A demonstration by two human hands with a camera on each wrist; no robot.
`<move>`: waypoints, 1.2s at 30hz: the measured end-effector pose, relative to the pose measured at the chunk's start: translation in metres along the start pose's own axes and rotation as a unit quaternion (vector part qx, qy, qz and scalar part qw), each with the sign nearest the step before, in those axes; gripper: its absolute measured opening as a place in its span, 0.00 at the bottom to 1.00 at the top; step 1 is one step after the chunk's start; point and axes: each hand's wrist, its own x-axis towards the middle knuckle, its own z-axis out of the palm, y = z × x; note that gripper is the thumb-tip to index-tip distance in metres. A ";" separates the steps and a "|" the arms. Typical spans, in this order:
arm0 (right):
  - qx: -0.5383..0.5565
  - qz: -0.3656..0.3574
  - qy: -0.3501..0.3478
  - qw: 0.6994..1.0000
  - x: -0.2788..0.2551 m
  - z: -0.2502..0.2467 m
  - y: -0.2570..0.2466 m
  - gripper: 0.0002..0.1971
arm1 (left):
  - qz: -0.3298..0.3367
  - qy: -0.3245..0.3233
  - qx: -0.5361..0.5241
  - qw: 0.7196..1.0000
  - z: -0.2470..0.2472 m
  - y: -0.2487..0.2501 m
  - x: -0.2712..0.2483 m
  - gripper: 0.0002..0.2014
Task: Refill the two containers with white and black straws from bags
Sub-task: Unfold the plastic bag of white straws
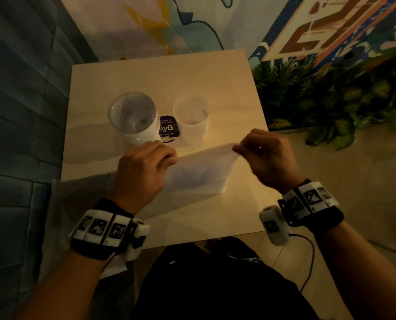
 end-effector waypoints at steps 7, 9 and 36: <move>0.046 0.059 0.056 0.996 0.011 -0.003 0.016 0.05 | -0.070 -0.055 -0.030 0.996 -0.033 -0.025 -0.046 0.10; 0.072 0.067 0.041 0.994 0.018 0.002 0.013 0.04 | -0.111 -0.141 -0.093 0.979 -0.035 -0.014 -0.040 0.13; 0.168 0.099 -0.171 0.966 0.017 0.067 -0.034 0.18 | -0.243 -0.117 -0.374 0.887 0.012 0.019 0.011 0.12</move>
